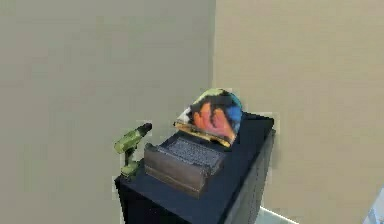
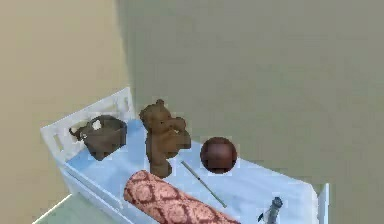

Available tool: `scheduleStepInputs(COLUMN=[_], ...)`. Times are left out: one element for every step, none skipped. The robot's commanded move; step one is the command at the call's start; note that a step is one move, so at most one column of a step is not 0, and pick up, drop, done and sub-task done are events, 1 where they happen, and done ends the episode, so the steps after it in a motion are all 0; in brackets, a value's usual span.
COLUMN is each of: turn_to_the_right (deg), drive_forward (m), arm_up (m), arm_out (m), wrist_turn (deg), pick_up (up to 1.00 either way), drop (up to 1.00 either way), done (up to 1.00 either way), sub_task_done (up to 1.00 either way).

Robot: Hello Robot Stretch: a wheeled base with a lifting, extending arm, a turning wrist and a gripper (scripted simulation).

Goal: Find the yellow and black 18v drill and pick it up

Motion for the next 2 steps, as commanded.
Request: scheduleStepInputs(turn_to_the_right=[-45.0, -45.0], drive_forward=[0.0, 0.0], arm_up=[0.0, 0.0], arm_out=[0.0, 0.0], wrist_turn=[0.0, 0.0], pick_up=[0.0, 0.0], drop=[0.0, 0.0], done=[0.0, 0.0], sub_task_done=[0.0, 0.0])
